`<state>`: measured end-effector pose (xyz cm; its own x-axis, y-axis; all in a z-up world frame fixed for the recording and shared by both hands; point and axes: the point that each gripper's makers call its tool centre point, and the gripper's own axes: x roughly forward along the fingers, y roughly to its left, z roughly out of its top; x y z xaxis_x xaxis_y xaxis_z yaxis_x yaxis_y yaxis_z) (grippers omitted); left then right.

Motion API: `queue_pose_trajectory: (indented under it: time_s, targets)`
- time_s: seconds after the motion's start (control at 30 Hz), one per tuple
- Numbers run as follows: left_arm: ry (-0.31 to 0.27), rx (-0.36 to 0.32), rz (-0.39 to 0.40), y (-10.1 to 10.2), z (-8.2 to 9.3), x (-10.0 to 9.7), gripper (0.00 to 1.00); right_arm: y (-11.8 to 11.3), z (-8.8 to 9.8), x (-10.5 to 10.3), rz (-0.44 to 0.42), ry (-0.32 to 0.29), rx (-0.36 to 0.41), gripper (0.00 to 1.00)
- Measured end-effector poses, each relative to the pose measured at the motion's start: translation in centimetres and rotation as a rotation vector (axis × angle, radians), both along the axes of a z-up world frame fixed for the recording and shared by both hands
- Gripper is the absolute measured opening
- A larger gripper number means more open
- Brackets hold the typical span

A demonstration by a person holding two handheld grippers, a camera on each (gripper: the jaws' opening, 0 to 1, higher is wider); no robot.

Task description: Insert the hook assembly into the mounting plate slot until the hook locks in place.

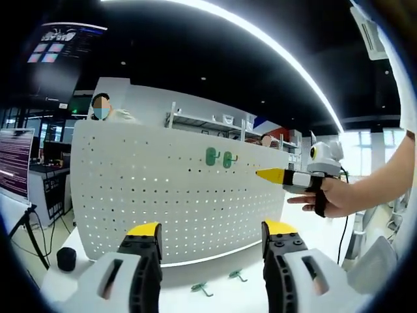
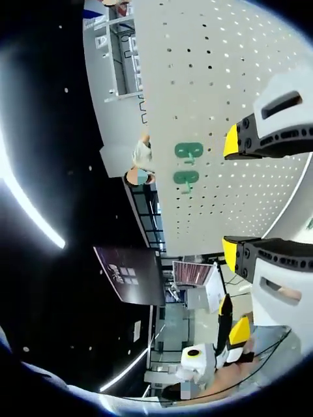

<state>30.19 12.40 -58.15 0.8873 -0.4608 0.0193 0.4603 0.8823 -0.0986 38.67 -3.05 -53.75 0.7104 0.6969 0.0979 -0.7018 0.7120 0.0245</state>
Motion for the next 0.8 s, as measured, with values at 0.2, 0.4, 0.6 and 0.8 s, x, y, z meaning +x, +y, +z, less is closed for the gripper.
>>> queue_pose_trajectory:
  time_s: [0.2, 0.4, 0.6, 0.8]
  targets:
    - [-0.004, 0.015, -0.005, -0.1, -0.1, 0.0, 0.66, -0.6, -1.1, -1.1, 0.0, 0.026, 0.012, 0.49]
    - [0.001, 0.016, -0.016, -0.3, -0.1, 0.1, 0.68, -0.8, -1.9, -2.4, 0.0, 0.033, 0.008, 0.51]
    - [0.006, 0.026, -0.021, -0.3, -0.3, 0.0, 0.69, -1.3, -2.7, -3.3, -0.003, 0.045, 0.006, 0.53]
    - [0.003, 0.025, -0.025, -0.3, -0.4, 0.0, 0.69, -1.9, -3.1, -3.9, -0.013, 0.054, 0.011, 0.54]
